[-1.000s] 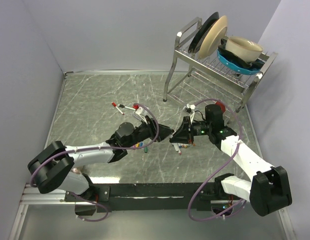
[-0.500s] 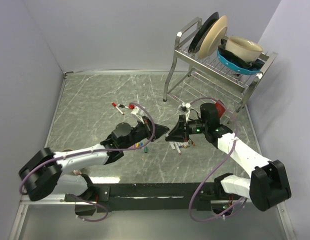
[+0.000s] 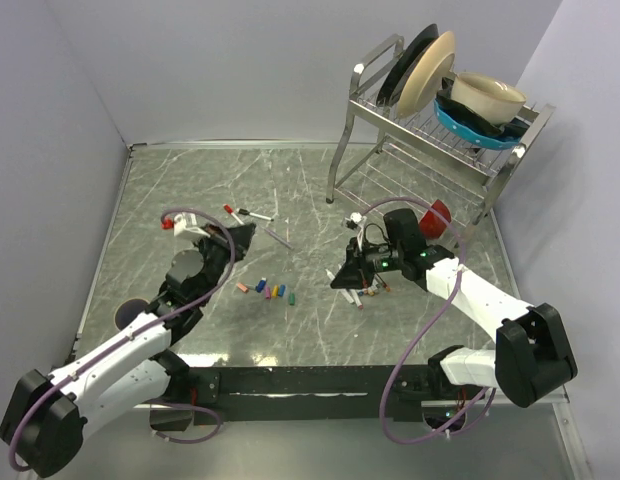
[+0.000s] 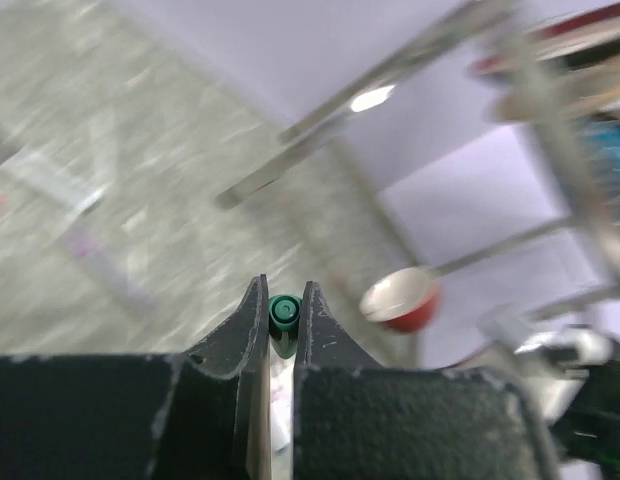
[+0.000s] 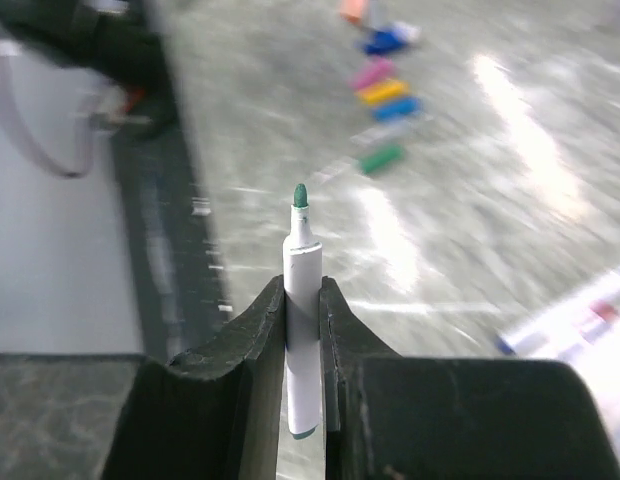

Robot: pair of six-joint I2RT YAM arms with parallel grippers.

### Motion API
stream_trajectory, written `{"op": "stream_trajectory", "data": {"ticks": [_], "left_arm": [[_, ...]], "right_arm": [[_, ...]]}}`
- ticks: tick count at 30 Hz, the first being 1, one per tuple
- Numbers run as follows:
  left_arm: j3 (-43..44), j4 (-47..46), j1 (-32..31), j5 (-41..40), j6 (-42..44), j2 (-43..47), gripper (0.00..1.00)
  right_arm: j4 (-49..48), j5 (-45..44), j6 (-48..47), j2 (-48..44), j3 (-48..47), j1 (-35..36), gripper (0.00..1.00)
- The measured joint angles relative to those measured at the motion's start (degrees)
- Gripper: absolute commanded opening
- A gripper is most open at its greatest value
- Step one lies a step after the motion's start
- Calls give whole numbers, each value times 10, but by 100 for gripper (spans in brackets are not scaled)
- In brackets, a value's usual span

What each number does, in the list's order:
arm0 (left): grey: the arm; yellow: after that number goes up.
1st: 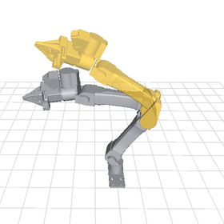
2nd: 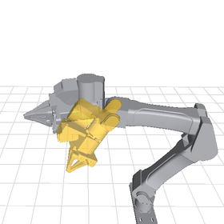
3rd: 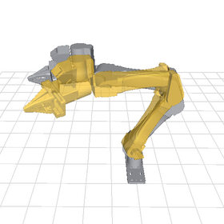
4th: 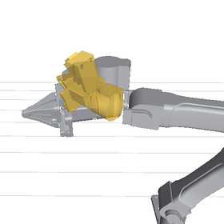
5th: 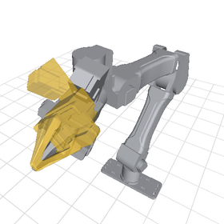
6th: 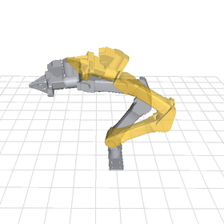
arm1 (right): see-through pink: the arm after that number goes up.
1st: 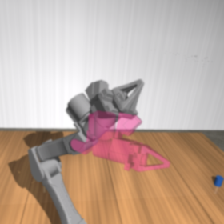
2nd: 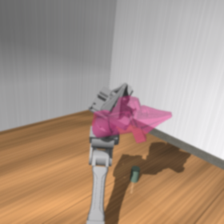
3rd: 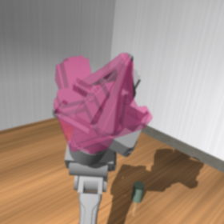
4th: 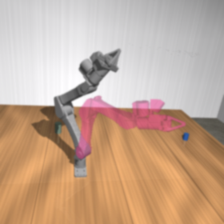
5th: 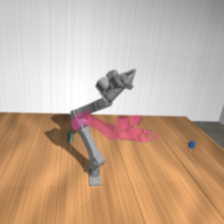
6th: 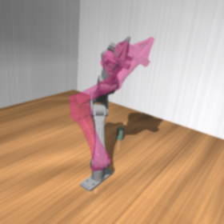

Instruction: Open the pen caps

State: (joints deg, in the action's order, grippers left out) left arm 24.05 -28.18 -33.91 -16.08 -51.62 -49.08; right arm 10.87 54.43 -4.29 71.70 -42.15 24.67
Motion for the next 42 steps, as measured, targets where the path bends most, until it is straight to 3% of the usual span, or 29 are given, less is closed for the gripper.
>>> {"op": "stream_trajectory", "data": {"ticks": [10,14,16,32,37,42], "left_arm": [[-64,222,28,-49,-102,-4,1],[-64,255,38,-49,-122,-38,4],[-64,267,41,-49,-127,-53,10],[-64,288,60,-43,-143,-96,26],[-64,281,61,-33,-143,-113,34],[-64,280,62,-28,-143,-123,36]], "right_arm": [[16,-247,-11,21,-6,-2,1],[17,-316,0,58,-14,-3,4],[21,-341,3,76,-20,-4,4],[48,-407,9,147,-52,-5,26],[51,-409,8,151,-56,-5,30],[53,-409,9,153,-57,-5,32]]}}
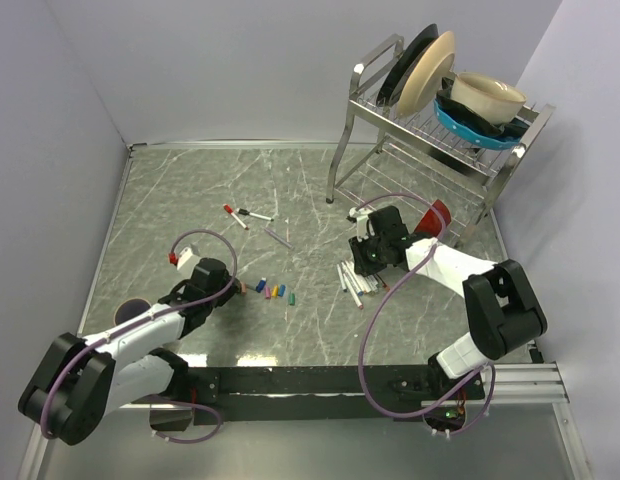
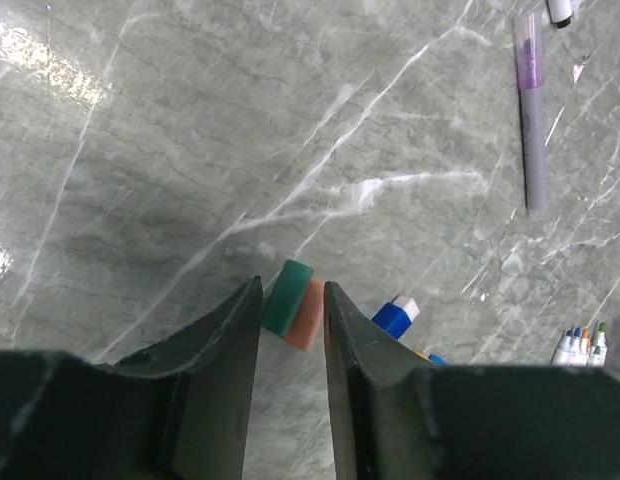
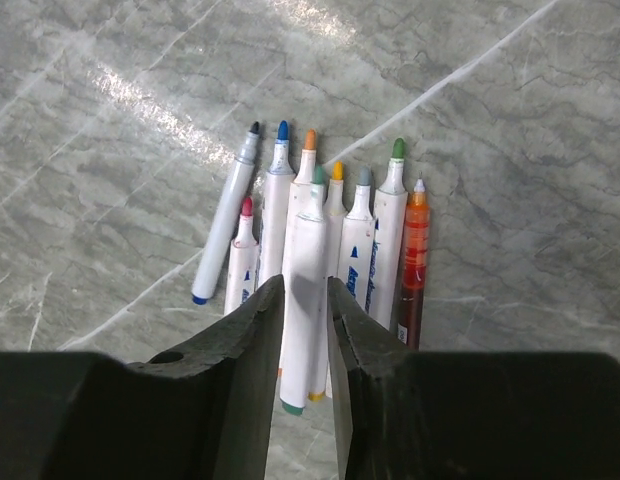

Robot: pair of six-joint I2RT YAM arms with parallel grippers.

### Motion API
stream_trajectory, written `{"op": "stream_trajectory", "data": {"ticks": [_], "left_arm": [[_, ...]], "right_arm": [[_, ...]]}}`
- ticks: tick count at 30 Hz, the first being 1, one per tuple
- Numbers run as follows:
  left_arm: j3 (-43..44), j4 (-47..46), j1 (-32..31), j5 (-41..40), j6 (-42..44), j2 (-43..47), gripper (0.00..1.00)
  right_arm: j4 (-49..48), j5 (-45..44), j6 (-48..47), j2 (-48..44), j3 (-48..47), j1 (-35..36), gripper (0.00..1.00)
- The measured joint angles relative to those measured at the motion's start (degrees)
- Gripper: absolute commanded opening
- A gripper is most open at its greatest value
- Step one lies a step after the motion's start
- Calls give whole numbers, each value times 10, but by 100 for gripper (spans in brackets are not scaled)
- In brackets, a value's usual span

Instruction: Open the pen caps

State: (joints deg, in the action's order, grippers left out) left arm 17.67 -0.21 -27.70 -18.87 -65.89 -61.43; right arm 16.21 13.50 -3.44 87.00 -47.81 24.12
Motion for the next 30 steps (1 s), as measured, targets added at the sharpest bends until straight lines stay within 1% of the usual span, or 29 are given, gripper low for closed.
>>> {"op": "stream_trajectory", "data": {"ticks": [5,6,9,10,12,13,15,16,19,22,24,26,27,28,30], "left_arm": [[0,0,2,1,0,0,42],[0,0,2,1,0,0,46],[0,1,3,1,1,3,54],[0,3,4,1,1,5,59],[0,5,6,1,5,13,67],[1,6,8,1,6,16,75],[7,8,13,2,19,20,85],[12,9,17,5,23,21,92],[36,9,32,13,44,19,100],[85,9,58,27,67,-5,99],[132,9,79,41,83,-45,99],[187,16,99,56,92,-96,94],[217,20,108,61,95,-128,90],[245,24,115,66,97,-156,80],[311,49,128,75,102,-222,69]], "right_arm": [[2,0,0,3,-2,0,34],[2,0,0,3,-2,0,35],[5,1,0,3,-3,0,38],[7,1,-1,3,-5,0,40],[14,6,-5,3,-10,0,43],[18,13,-10,3,-13,0,45],[30,28,-24,2,-22,-1,47],[35,37,-31,0,-27,-1,48],[59,82,-68,-15,-41,-2,50],[80,124,-102,-44,-45,-3,50],[95,151,-124,-71,-46,-3,51],[101,170,-137,-92,-46,-3,51],[104,178,-143,-101,-46,-3,51],[106,184,-147,-109,-46,-3,51],[109,194,-154,-120,-46,-3,51]]}}
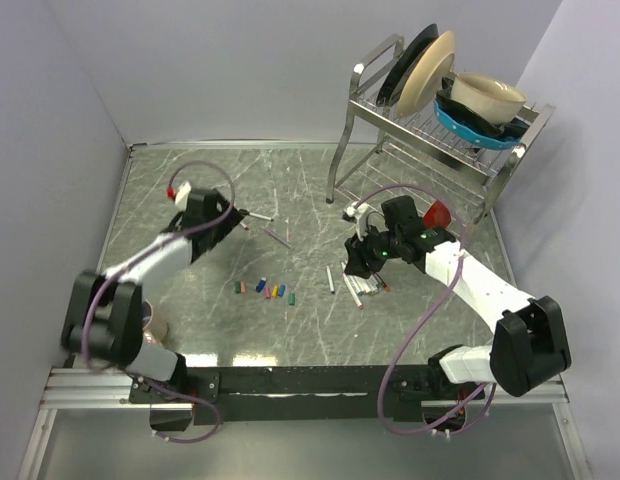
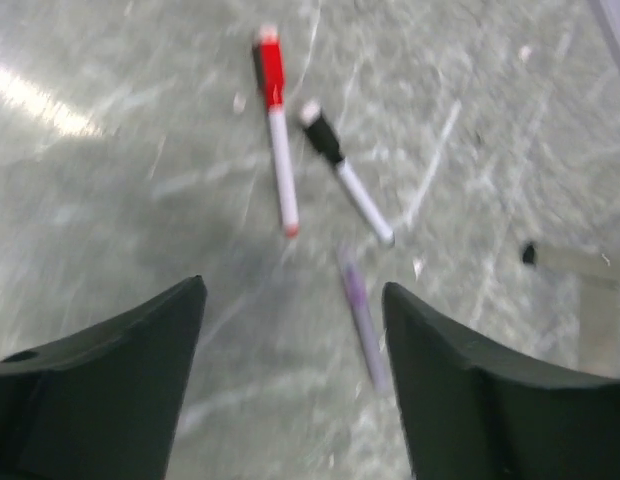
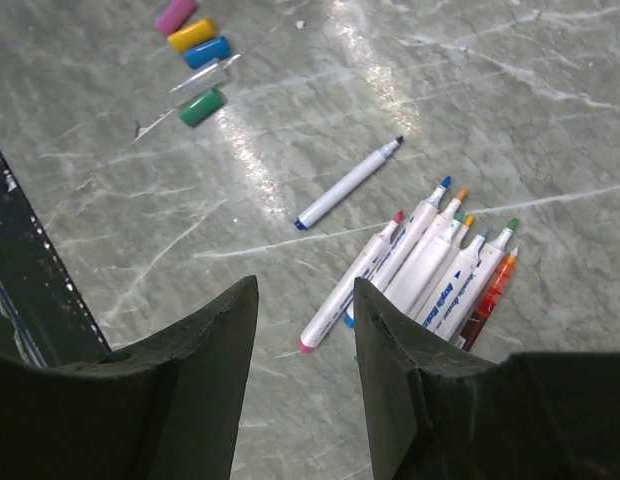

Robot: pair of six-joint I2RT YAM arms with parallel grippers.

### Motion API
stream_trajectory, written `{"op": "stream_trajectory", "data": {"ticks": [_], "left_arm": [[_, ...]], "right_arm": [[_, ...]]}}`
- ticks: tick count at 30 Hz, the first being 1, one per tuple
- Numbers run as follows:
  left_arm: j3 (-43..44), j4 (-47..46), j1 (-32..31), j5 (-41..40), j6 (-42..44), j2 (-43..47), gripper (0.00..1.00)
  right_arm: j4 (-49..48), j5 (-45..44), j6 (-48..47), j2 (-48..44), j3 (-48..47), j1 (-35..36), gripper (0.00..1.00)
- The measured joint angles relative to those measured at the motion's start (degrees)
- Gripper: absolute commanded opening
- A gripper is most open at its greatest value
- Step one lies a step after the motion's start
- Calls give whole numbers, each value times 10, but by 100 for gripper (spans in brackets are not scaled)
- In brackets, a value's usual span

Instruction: Open the pen caps

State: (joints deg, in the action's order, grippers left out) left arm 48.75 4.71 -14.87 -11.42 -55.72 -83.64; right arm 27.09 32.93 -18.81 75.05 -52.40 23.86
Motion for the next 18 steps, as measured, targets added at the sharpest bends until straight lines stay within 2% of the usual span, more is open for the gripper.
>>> {"op": "stream_trajectory", "data": {"ticks": [3,5,7,10,15,18], "left_arm": [[107,46,12,2,10,-104,58],[162,72,14,0,15,-159,56],[208,108,15,-3,21,-203,50],[272,158,15,-7,26,-261,47],[312,202,15,-10,35,-311,46],[327,218,15,-13,42,-321,39]], "right_arm": [[6,11,-6,-9,0,0,51],[10,15,-7,-12,0,0,51],[13,19,-7,-18,0,0,51],[13,25,-8,-26,0,0,51],[13,29,-8,-31,0,0,51],[14,30,-8,-31,0,0,51]]}}
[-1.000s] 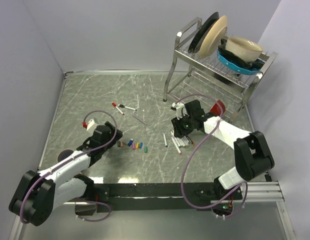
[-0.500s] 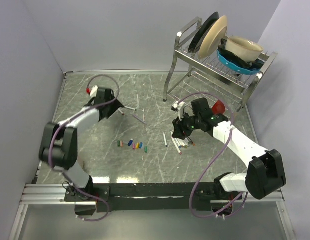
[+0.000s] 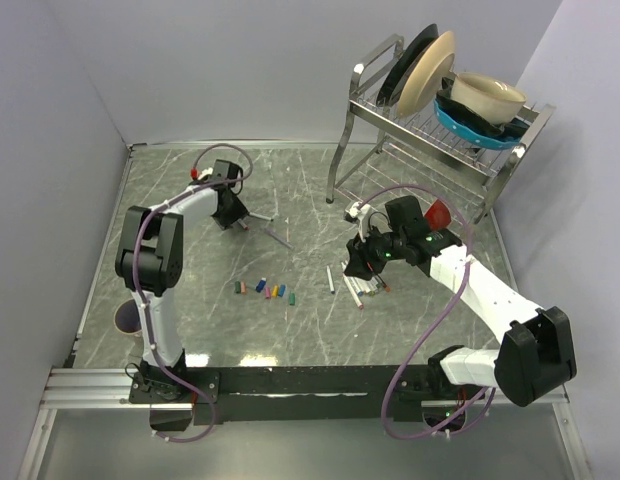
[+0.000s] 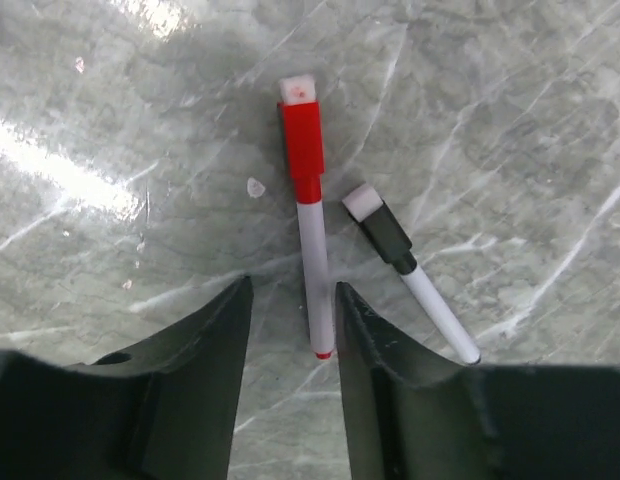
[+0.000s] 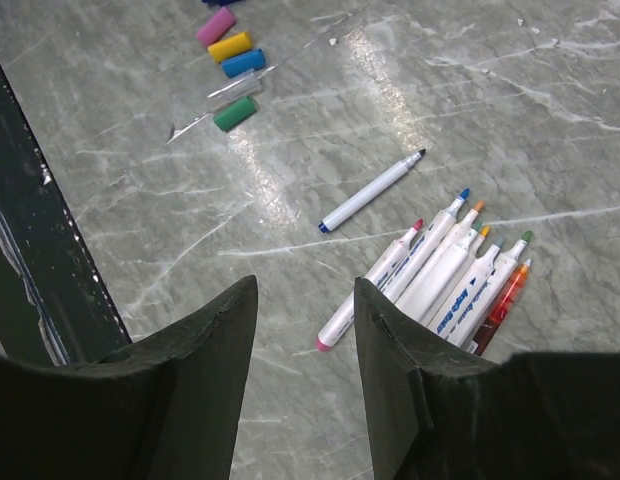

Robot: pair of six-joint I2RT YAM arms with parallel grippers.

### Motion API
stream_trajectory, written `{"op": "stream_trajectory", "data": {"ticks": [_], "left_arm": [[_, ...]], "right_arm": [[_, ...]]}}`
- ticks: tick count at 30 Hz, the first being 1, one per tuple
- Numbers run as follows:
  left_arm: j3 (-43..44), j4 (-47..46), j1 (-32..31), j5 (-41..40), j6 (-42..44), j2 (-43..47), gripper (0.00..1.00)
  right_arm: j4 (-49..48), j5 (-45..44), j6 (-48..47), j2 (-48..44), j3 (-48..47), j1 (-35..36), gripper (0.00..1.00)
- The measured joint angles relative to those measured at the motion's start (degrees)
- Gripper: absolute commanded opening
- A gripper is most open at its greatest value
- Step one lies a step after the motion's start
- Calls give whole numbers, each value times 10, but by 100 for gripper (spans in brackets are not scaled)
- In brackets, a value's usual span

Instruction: Open the pen caps

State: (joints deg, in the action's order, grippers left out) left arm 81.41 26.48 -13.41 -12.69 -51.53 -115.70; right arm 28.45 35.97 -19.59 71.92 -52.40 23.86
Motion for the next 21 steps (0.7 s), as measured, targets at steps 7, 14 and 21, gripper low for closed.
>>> {"op": "stream_trajectory", "data": {"ticks": [7,14,21], "left_arm": [[73,62,0,-12,23,-48,22],[75,68,-3,-32,28,-50,1],[-55,21,-3,-59,29,37,1]], "right_arm": [[0,2,0,0,0,0,51],[0,2,0,0,0,0,51],[1,9,-1,0,0,0,51]]}}
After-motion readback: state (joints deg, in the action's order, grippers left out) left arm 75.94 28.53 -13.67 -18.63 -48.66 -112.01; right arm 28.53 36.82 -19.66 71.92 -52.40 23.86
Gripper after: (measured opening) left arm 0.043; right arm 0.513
